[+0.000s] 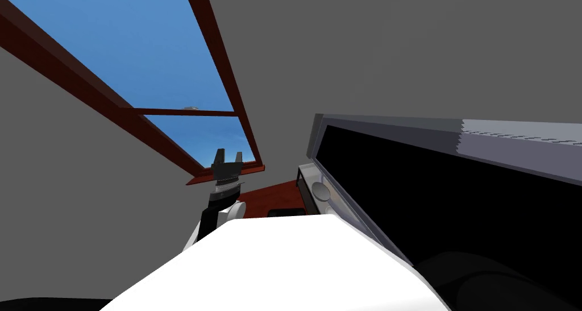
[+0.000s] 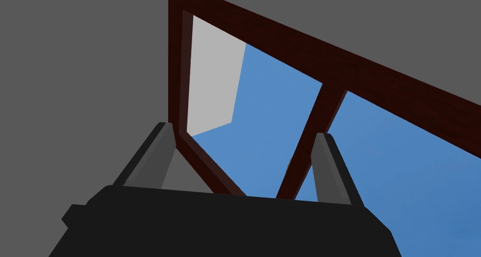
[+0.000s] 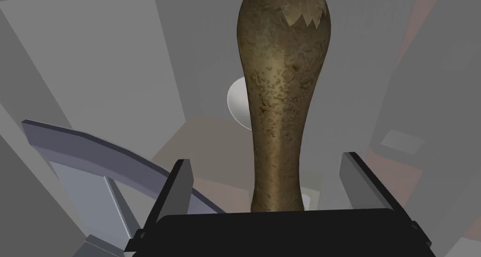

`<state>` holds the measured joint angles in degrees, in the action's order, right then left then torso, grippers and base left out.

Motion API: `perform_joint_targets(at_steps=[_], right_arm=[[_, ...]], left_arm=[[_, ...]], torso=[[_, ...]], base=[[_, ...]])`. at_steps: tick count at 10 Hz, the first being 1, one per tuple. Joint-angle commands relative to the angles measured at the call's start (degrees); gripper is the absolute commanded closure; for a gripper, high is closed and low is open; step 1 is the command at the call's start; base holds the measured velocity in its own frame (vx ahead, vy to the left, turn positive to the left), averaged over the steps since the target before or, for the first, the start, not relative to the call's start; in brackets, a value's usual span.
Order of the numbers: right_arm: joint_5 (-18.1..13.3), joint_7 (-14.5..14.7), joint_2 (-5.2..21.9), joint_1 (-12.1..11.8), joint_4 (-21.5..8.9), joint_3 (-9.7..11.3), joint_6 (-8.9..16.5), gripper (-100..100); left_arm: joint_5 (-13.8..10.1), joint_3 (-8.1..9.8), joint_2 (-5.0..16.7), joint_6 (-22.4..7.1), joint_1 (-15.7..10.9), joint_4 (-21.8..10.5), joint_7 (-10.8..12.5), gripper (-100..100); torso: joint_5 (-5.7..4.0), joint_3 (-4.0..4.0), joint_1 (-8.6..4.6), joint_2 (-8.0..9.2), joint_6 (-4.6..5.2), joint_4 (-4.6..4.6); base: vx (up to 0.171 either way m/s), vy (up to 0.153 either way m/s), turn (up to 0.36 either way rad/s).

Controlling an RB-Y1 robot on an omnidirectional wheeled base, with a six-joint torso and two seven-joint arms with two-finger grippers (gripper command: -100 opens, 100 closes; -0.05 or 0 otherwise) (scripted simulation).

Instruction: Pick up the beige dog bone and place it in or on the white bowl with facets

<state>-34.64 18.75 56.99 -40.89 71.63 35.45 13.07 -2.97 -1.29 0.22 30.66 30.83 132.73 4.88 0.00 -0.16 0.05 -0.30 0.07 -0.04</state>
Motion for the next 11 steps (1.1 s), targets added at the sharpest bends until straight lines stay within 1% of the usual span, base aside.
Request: perform_joint_targets(at_steps=[1, 3, 4, 5, 9, 10, 11], right_arm=[[-0.05, 0.47, -1.66, 1.13, -1.75, 0.03, -0.08, -100], [-0.16, 1.0, -3.75, 2.51, -3.89, 0.05, -0.17, -100], [0.05, 0.81, -2.97, 2.18, -3.17, 0.17, -0.07, -100], [0.03, 0.87, -3.09, 2.27, -3.34, 0.16, -0.13, 100], [0.04, 0.86, -3.07, 2.25, -3.34, 0.16, -0.12, 100], [0.04, 0.86, -3.07, 2.25, -3.34, 0.17, -0.12, 0], [-0.05, 0.47, -1.66, 1.13, -1.75, 0.03, -0.08, 100]], left_arm=[[0.0, 0.0, 0.0, 0.0, 0.0, 0.0, 0.0, 0], [0.0, 0.0, 0.0, 0.0, 0.0, 0.0, 0.0, 0], [0.0, 0.0, 0.0, 0.0, 0.0, 0.0, 0.0, 0], [0.0, 0.0, 0.0, 0.0, 0.0, 0.0, 0.0, 0], [0.0, 0.0, 0.0, 0.0, 0.01, 0.0, 0.0, 0], [0.0, 0.0, 0.0, 0.0, 0.01, 0.0, 0.0, 0], [0.0, 0.0, 0.0, 0.0, 0.01, 0.0, 0.0, 0]], torso=[[0.0, 0.0, 0.0, 0.0, 0.0, 0.0], [0.0, 0.03, 0.01, 0.05, 0.0, 0.01], [0.0, 0.03, 0.01, 0.06, 0.01, 0.01], [0.03, 0.01, 0.08, 0.0, 0.02, 0.0], [0.03, -0.03, 0.12, -0.06, 0.01, -0.01], [0.04, -0.03, 0.13, -0.06, 0.02, -0.01], [0.04, -0.03, 0.13, -0.06, 0.02, -0.01]], base=[[-0.032, -0.028, 0.09], [-0.035, -0.028, 0.084], [-0.013, -0.009, 0.025], [0.0, 0.0, 0.0], [0.0, 0.0, 0.0], [0.0, 0.0, 0.0], [0.027, 0.027, -0.09]])
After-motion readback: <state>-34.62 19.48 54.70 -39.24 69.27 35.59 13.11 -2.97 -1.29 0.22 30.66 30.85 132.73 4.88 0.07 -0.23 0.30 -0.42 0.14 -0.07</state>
